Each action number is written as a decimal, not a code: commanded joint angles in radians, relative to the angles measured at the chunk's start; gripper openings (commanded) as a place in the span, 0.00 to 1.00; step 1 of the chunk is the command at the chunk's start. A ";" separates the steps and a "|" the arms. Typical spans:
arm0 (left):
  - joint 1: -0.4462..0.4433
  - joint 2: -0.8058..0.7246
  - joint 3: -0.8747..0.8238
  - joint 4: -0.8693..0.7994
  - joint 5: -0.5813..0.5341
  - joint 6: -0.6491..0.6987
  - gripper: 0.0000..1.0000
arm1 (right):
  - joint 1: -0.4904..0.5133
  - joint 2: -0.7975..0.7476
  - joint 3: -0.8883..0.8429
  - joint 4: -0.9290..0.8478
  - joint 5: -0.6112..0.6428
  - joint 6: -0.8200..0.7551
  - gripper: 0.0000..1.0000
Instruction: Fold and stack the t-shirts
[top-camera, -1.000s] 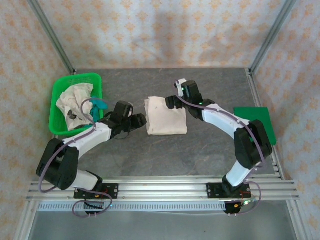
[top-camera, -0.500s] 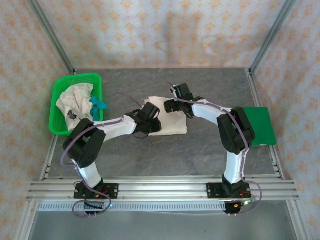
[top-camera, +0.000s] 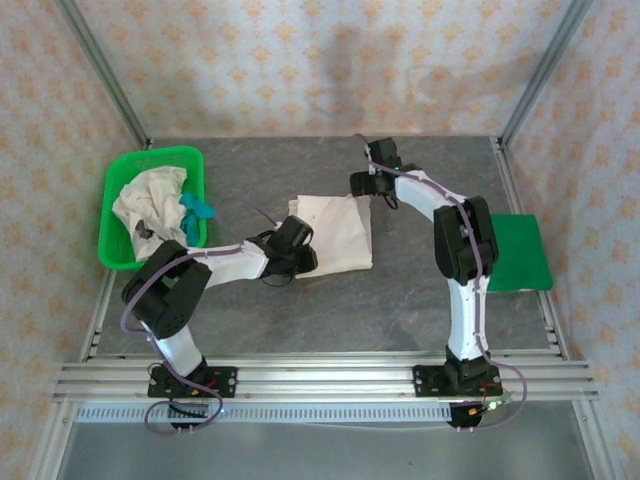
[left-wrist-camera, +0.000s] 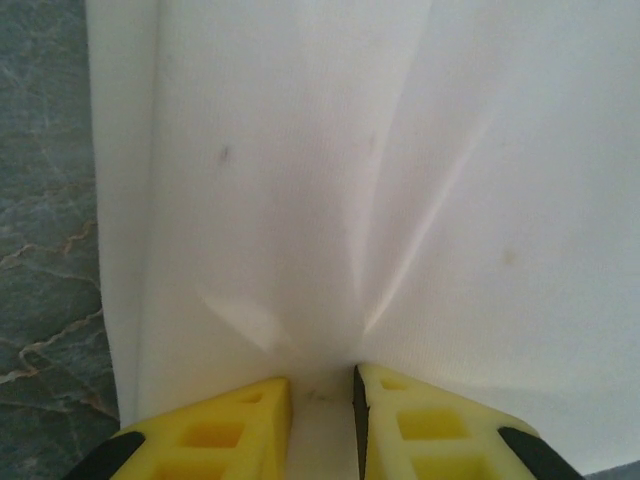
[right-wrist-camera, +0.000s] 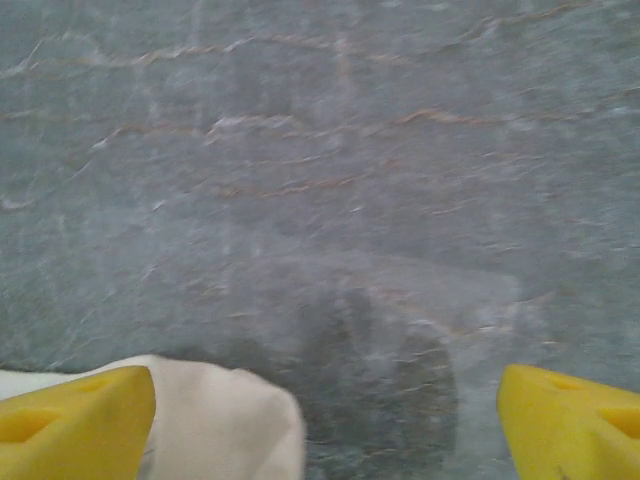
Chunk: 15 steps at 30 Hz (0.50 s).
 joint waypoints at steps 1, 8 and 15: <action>0.000 -0.019 -0.013 -0.054 -0.020 -0.002 0.28 | 0.006 -0.092 -0.003 -0.064 0.002 0.010 0.89; -0.001 -0.095 0.038 -0.068 -0.032 0.018 0.44 | 0.025 -0.286 -0.250 0.067 -0.150 0.160 0.87; 0.029 -0.055 0.230 -0.187 -0.116 0.094 0.52 | 0.058 -0.266 -0.334 0.083 -0.262 0.298 0.63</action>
